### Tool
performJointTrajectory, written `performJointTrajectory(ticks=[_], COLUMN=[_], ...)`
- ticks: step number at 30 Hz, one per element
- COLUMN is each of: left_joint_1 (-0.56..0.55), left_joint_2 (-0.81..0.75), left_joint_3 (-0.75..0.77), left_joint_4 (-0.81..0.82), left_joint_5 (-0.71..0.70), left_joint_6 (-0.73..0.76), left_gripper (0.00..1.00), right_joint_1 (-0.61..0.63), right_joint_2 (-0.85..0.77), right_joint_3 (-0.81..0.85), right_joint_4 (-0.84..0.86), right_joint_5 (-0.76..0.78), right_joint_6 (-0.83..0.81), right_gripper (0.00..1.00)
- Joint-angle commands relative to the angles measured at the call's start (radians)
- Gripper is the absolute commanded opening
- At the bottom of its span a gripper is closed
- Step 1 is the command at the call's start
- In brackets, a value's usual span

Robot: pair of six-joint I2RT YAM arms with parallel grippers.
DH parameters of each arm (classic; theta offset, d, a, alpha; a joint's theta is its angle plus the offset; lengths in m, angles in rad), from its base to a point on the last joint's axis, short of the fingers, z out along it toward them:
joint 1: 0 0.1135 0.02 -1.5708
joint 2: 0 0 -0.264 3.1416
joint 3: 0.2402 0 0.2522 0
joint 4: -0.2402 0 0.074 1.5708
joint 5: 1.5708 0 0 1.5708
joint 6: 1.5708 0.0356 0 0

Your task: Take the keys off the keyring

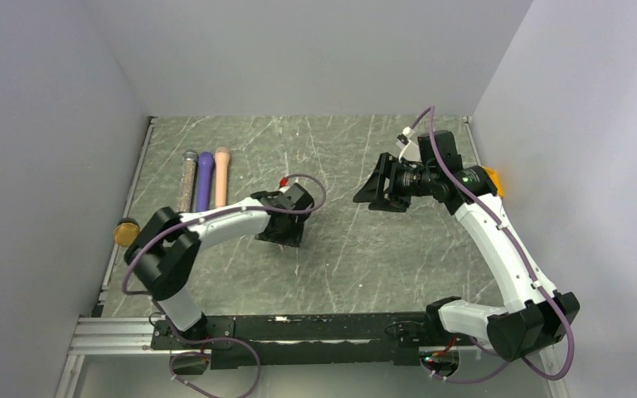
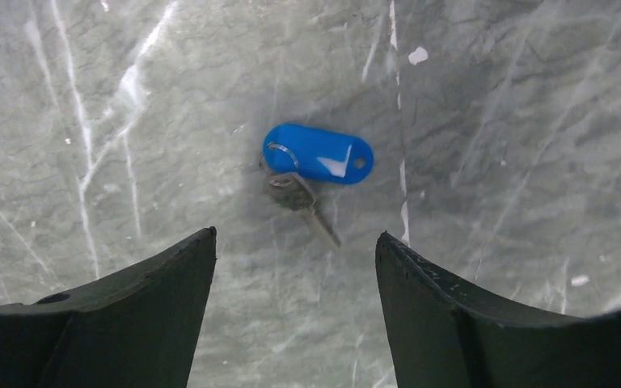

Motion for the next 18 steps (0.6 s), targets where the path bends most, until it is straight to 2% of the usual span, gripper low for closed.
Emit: performJointTrajectory(ticks=[1, 18], left_joint_1=[-0.052, -0.021], left_joint_2=[0.089, 0.167], left_joint_3=[0.085, 0.035], left_joint_4=[-0.066, 0.012], left_joint_5=[-0.143, -0.095], left_joint_6=[-0.083, -0.088], left_gripper=[0.75, 0.58], right_joint_1=[0.001, 0.001], right_joint_2=[0.0, 0.005], right_joint_3=[0.036, 0.051], right_joint_4=[-0.023, -0.015], right_joint_5=[0.007, -0.008], right_joint_6=[0.007, 0.026], right_gripper=[0.61, 0.6])
